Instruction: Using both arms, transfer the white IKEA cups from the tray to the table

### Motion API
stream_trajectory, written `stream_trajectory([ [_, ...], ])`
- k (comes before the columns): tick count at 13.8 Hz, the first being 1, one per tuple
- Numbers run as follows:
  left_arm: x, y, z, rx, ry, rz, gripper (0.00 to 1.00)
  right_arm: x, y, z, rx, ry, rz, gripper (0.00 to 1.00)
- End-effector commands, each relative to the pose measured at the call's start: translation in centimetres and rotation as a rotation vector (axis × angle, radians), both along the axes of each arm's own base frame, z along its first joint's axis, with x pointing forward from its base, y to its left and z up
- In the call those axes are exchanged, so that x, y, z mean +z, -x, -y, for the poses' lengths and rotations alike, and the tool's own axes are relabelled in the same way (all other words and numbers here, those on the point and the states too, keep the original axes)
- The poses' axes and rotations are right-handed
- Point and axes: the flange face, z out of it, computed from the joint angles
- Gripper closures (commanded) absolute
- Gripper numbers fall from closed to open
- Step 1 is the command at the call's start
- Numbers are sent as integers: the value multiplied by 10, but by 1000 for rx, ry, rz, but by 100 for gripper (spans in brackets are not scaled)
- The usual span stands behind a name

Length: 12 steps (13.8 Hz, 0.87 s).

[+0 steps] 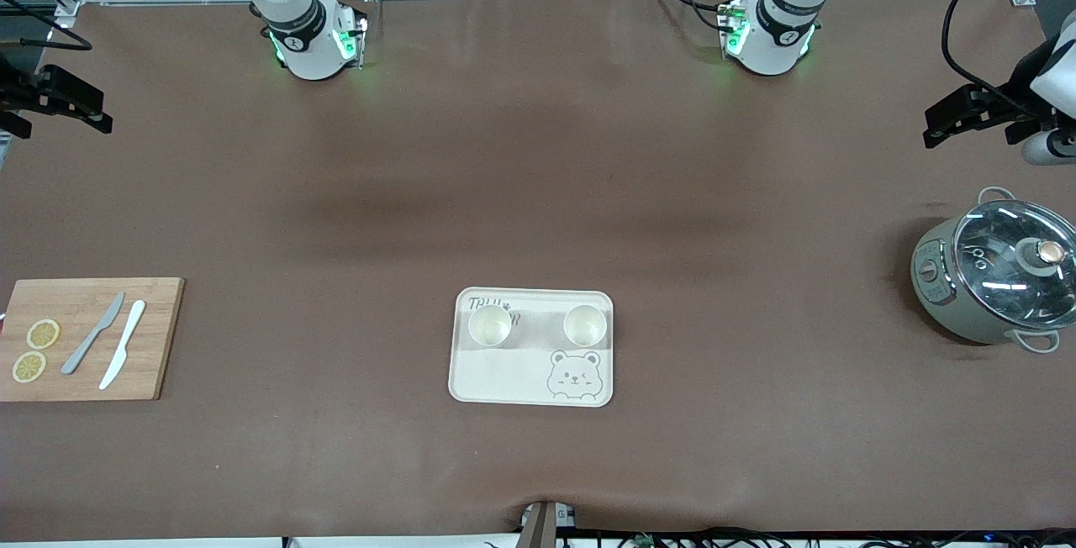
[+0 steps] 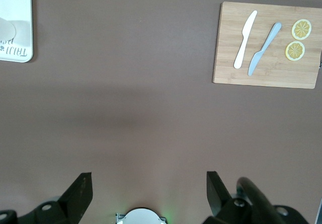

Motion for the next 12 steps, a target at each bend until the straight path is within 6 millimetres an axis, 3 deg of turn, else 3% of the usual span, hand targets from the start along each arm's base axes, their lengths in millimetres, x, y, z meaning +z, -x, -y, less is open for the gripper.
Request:
stream_trajectory([
  [1,3,-6,0,-9,-13,14,0,1,-3,4,-2,-6,5,0],
  [5,10,0,8,-31,4,24,0,-5,-7,4,-2,-5,-6,0],
  [8,-3,-7,11,-26,3,11,0,-16,-13,5,-2,-6,-26,0],
  [12,-74,-57,43,-35,10,2,0,-19,-17,5,-1,-3,-29,0],
])
